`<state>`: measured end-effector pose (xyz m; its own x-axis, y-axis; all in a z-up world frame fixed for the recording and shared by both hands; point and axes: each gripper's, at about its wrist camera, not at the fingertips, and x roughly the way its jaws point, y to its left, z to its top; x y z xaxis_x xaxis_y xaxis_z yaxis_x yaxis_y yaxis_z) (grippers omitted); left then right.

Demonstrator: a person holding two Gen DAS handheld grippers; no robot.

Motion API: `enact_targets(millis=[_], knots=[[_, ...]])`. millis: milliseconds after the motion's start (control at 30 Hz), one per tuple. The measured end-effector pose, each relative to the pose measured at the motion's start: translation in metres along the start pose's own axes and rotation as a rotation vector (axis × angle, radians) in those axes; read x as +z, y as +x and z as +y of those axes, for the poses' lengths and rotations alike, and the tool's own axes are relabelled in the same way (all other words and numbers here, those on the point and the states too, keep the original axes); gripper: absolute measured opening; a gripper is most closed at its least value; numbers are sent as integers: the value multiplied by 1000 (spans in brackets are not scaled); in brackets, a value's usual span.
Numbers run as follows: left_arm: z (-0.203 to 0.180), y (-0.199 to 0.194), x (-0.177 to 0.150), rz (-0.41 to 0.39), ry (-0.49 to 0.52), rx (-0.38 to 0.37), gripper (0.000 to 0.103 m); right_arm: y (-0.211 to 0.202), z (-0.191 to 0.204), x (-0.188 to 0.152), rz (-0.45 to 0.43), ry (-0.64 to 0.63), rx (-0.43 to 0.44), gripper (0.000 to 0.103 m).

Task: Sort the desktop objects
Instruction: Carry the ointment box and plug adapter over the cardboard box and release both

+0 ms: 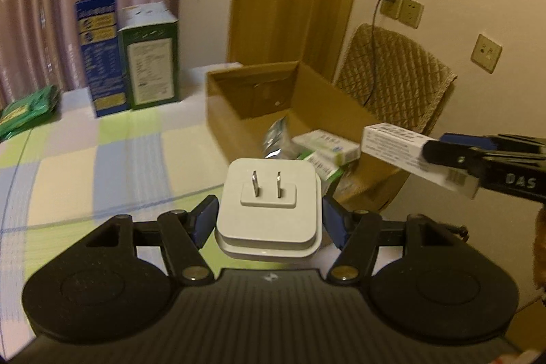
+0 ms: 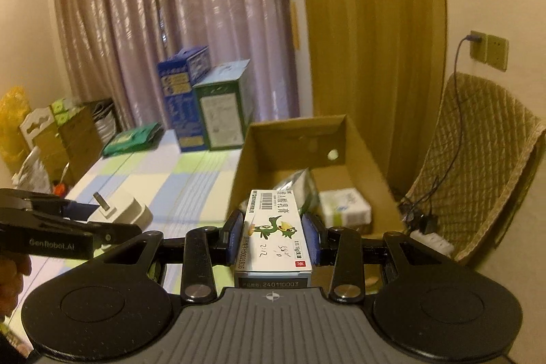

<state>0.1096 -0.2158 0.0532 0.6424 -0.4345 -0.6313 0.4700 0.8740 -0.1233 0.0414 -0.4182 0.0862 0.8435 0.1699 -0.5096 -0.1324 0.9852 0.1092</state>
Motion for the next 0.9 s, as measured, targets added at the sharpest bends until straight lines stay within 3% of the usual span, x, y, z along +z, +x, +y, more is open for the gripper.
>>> enact_targets(millis=[400, 900], knots=[[-28, 76, 64, 13, 42, -78, 61, 58, -55, 42, 27, 31, -57, 35], [-17, 147, 92, 48, 25, -97, 65, 115, -80, 58, 71, 59, -89, 35]])
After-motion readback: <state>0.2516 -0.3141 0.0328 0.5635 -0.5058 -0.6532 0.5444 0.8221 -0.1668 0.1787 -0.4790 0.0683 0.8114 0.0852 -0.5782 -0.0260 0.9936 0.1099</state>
